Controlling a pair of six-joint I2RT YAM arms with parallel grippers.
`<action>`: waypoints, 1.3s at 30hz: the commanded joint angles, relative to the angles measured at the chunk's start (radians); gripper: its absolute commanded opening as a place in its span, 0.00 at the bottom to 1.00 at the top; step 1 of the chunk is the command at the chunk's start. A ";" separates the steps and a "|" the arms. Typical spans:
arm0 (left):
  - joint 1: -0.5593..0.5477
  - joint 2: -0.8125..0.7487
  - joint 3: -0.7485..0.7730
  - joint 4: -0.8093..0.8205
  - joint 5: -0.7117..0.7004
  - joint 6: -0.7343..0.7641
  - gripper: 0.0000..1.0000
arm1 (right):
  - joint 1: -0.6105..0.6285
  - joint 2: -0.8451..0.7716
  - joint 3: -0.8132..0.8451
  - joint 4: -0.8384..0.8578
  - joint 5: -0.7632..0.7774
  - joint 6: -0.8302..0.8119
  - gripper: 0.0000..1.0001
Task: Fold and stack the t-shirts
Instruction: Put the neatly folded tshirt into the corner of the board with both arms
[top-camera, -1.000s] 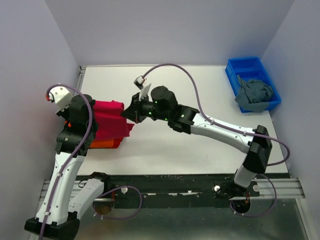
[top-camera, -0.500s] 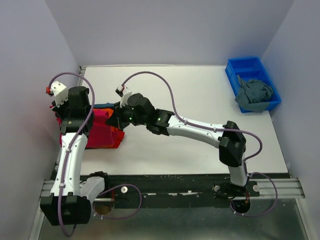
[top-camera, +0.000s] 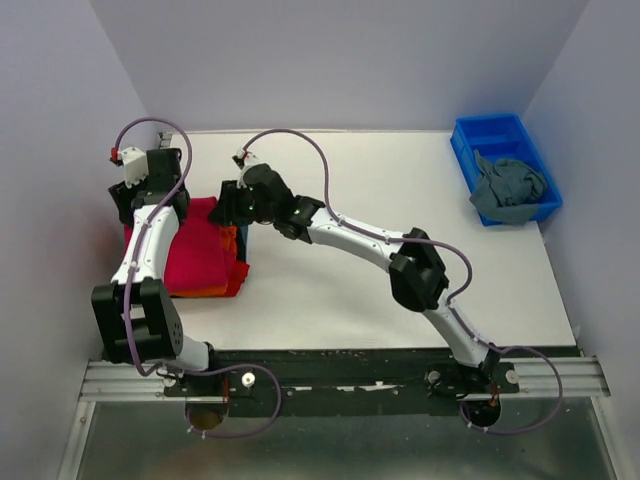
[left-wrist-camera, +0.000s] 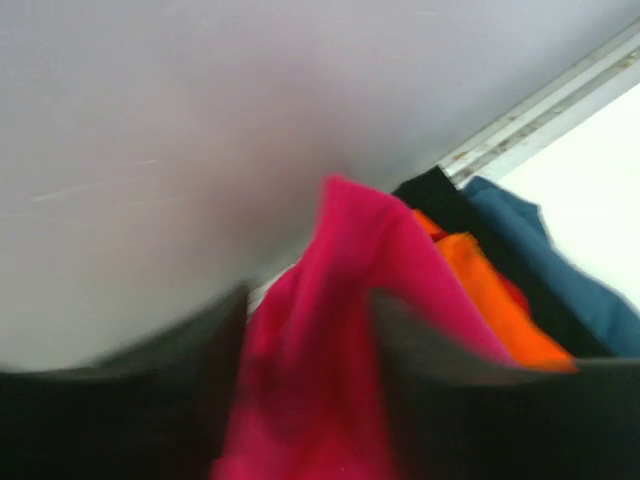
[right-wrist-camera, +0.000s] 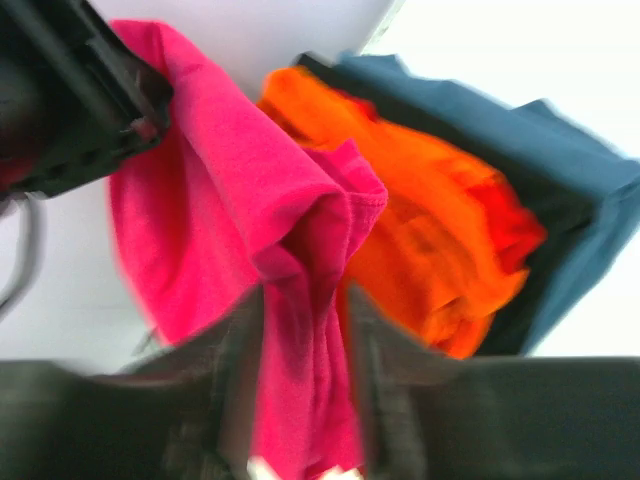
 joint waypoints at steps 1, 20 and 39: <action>0.032 0.125 0.126 -0.042 0.092 -0.028 0.99 | -0.061 0.138 0.163 -0.130 -0.024 0.068 0.84; -0.325 -0.197 -0.102 0.068 0.755 -0.305 0.99 | -0.348 -0.774 -1.006 0.066 -0.065 -0.060 0.90; -0.838 -0.456 -0.643 0.631 0.689 -0.221 0.99 | -0.544 -1.828 -1.593 -0.180 0.217 -0.209 1.00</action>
